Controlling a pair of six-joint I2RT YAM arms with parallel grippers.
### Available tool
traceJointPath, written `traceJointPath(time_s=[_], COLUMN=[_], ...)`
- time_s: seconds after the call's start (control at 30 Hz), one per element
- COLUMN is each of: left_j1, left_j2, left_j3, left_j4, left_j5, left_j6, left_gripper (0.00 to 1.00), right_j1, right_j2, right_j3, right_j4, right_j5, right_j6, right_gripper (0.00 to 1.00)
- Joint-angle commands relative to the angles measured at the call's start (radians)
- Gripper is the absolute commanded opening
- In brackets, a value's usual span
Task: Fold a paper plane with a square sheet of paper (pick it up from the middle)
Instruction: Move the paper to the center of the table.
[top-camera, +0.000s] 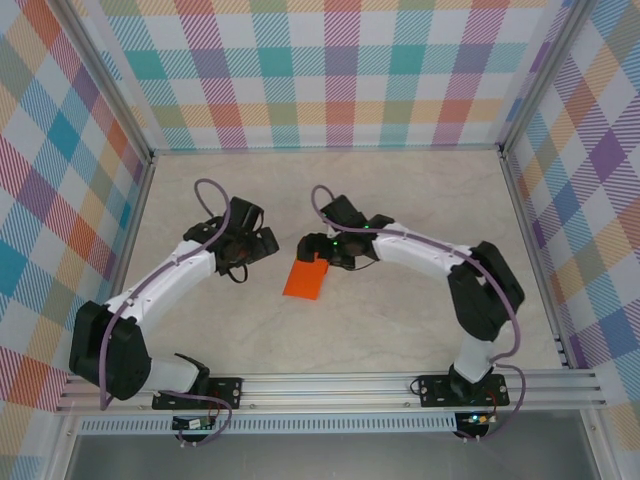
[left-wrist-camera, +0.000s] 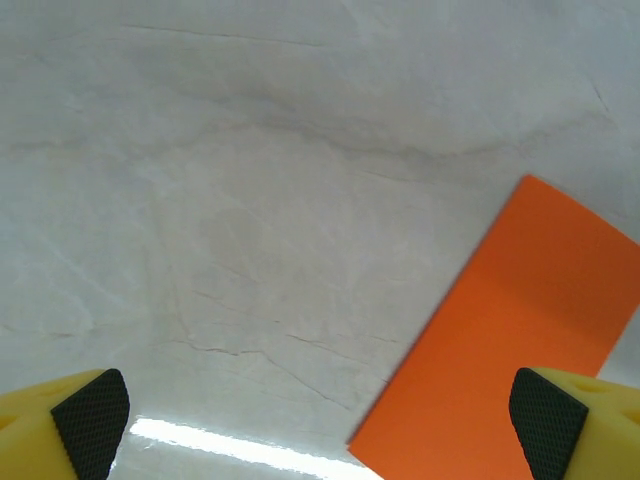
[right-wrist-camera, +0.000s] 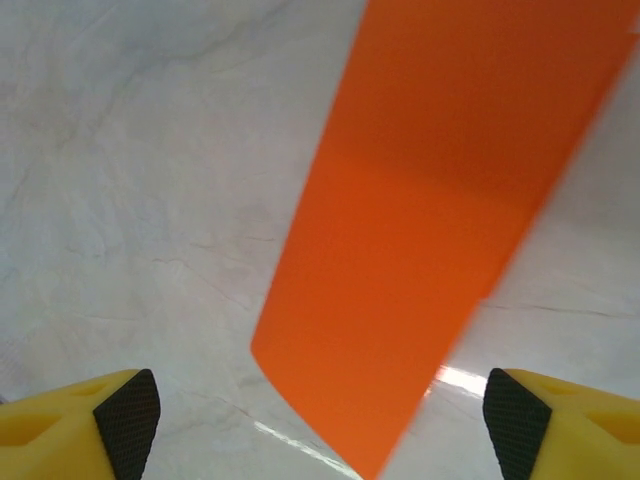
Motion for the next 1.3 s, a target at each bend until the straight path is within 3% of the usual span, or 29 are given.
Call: traceJointPath(time_s=[0.0,0.27,0.43,0.57,0.7,0.93,1.07,1.27], left_j1=[0.066,0.121,0.126,0.128,0.127,0.128,0.117,-0.004], left_j2=[-0.04,-0.075,-0.066,-0.057,-0.044,-0.031,-0.012,0.056], left_j3=[-0.021,-0.061,-0.064,-0.064,-0.064,-0.09,-0.119,-0.088], left_j4=[-0.04,-0.023,-0.021,-0.012,0.0,0.063,0.172,0.242], left_j5=[0.017,0.039,0.05,0.065,0.095,0.202,0.337,0.415], left_j6=[-0.046,-0.055,-0.051,-0.048,-0.035,-0.031,-0.026,0.008], left_gripper=[1.0,1.0,1.0,1.0,1.0,0.97,0.92,0.79], right_j1=[0.047,0.097,0.098,0.1,0.1,0.087,0.07,-0.038], right_j2=[0.102,0.314,0.36,0.372,0.346,0.134,0.037,-0.24], right_j3=[0.112,0.293,0.309,0.286,0.215,-0.011,-0.039,-0.256], right_j4=[-0.002,-0.055,-0.092,-0.16,-0.253,-0.261,-0.204,0.023], right_j5=[-0.02,-0.043,-0.067,-0.108,-0.098,-0.207,-0.196,-0.107], right_j6=[0.062,0.075,0.006,-0.146,-0.393,-0.705,-0.63,-0.224], right_gripper=[0.83,0.78,0.78,0.75,0.75,0.81,0.82,0.9])
